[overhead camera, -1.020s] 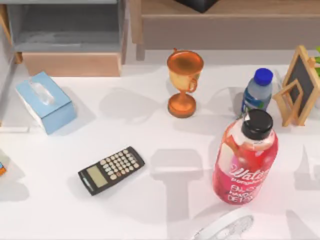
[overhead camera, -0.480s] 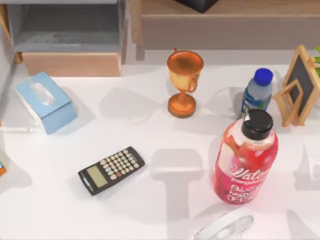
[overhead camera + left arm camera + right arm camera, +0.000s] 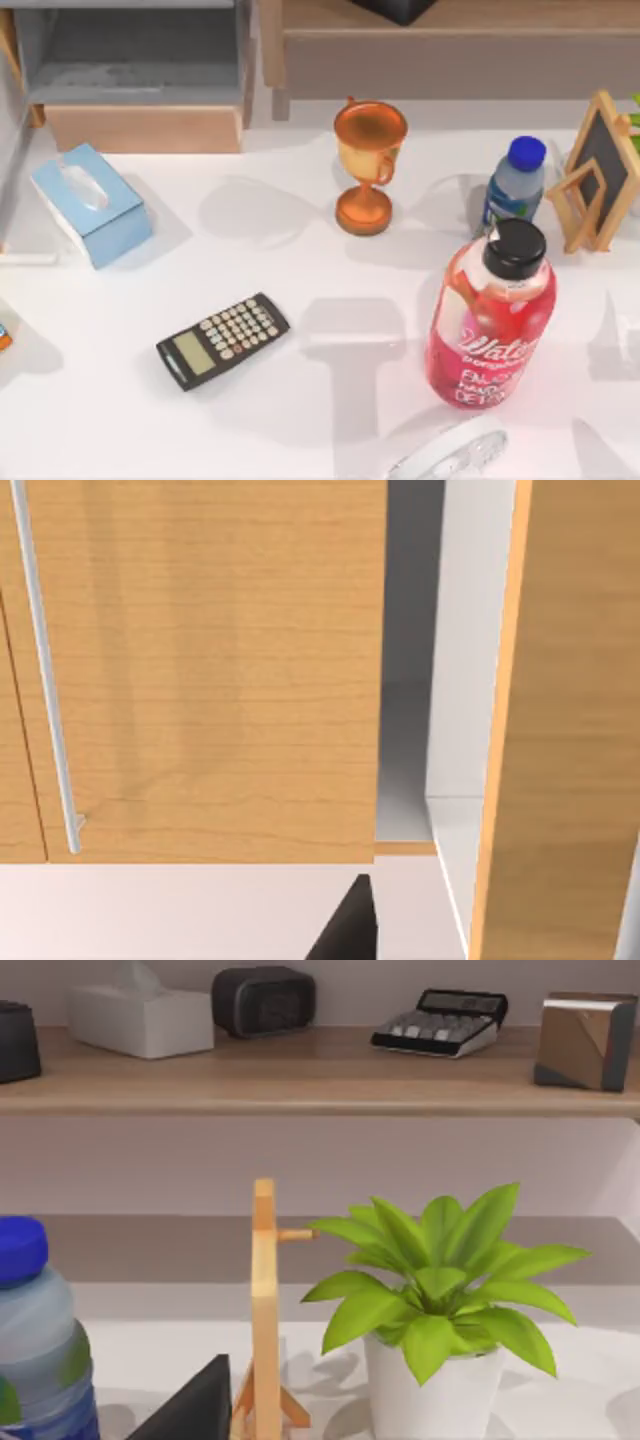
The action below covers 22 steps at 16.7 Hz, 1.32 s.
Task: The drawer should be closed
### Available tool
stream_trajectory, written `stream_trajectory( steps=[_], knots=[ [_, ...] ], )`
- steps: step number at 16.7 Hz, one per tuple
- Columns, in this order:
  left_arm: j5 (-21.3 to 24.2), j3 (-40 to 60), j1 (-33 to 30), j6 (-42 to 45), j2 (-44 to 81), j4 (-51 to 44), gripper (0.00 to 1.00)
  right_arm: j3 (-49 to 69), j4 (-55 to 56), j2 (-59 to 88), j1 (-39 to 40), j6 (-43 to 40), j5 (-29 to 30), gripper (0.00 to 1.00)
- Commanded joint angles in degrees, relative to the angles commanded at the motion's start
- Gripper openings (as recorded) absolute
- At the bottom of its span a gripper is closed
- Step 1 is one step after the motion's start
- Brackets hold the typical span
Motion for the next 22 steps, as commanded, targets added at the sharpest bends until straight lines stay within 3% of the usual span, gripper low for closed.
stream_trajectory(
  steps=[5, 6, 15, 22],
  knots=[
    [0.0, 0.0, 0.0, 0.0, 0.0, 0.0, 0.02, 0.0, 0.0, 0.0, 0.0, 0.0, 0.0, 1.00],
    [0.0, 0.0, 0.0, 0.0, 0.0, 0.0, 0.00, 0.0, 0.0, 0.0, 0.0, 0.0, 0.0, 1.00],
    [-0.1, 0.1, 0.0, -0.2, 0.7, -0.6, 0.00, 0.0, 0.0, 0.0, 0.0, 0.0, 0.0, 1.00],
    [-6.1, 11.2, -6.0, -0.4, 5.2, -6.7, 0.00, 0.0, 0.0, 0.0, 0.0, 0.0, 0.0, 1.00]
  ],
)
